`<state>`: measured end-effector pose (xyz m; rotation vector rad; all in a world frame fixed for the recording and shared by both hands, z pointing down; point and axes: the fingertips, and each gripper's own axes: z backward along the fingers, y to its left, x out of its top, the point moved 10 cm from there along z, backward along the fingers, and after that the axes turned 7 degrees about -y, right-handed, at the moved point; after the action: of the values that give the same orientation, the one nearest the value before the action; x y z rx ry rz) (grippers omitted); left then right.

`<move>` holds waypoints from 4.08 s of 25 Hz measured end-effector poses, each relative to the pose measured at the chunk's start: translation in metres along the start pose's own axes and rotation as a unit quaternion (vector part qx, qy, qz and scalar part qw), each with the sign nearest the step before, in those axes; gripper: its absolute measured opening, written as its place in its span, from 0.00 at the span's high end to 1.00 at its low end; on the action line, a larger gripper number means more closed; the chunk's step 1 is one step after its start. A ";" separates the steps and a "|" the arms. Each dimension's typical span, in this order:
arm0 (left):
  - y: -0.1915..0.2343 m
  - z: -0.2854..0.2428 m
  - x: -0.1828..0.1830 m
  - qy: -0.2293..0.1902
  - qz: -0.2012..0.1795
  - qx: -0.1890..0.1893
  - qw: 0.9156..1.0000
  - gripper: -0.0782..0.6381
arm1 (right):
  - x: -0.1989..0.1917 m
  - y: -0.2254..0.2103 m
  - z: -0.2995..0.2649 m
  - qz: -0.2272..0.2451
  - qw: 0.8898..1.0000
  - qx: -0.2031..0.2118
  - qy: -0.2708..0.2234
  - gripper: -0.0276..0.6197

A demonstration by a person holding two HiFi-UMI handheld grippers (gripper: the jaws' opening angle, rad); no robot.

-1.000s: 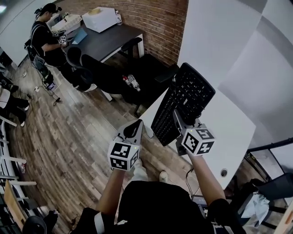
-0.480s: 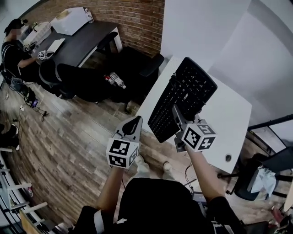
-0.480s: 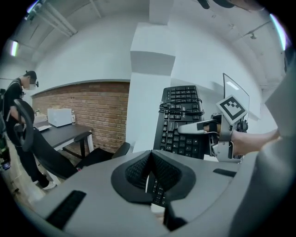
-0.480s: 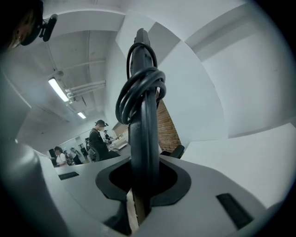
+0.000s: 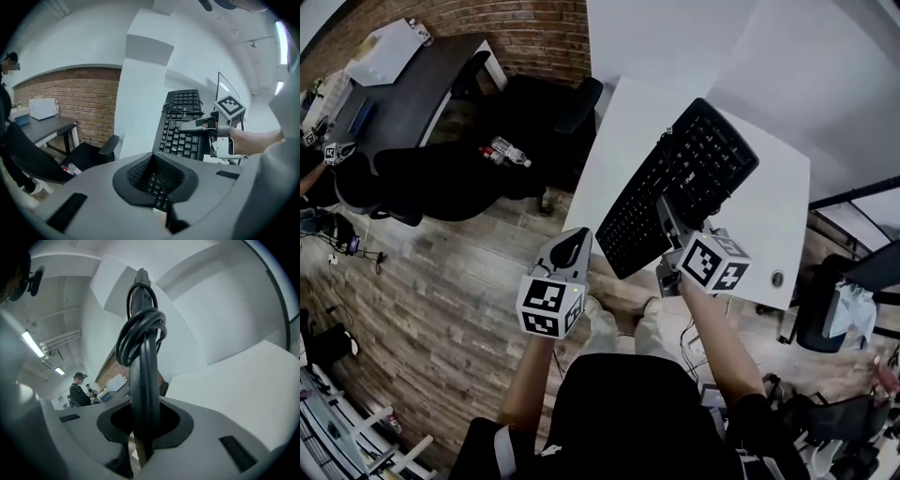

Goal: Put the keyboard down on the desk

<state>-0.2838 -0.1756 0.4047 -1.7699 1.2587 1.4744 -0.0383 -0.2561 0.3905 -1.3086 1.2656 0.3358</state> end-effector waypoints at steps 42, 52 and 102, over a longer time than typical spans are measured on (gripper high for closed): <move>-0.056 -0.028 -0.137 0.127 -0.359 -0.091 0.920 0.57 | -0.154 -0.106 0.013 -0.384 0.905 -0.155 -0.093 0.80; -0.064 -0.027 -0.156 0.157 -0.383 -0.082 0.906 0.54 | -0.166 -0.114 0.015 -0.416 0.888 -0.175 -0.087 0.80; -0.003 -0.086 -0.158 0.204 -0.454 -0.101 0.861 0.60 | -0.184 -0.127 0.019 -0.464 0.866 -0.105 0.155 0.69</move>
<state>-0.2377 -0.1948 0.5779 -2.4049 0.2659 0.7015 0.0048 -0.1996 0.6031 -2.0528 0.7155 -0.4568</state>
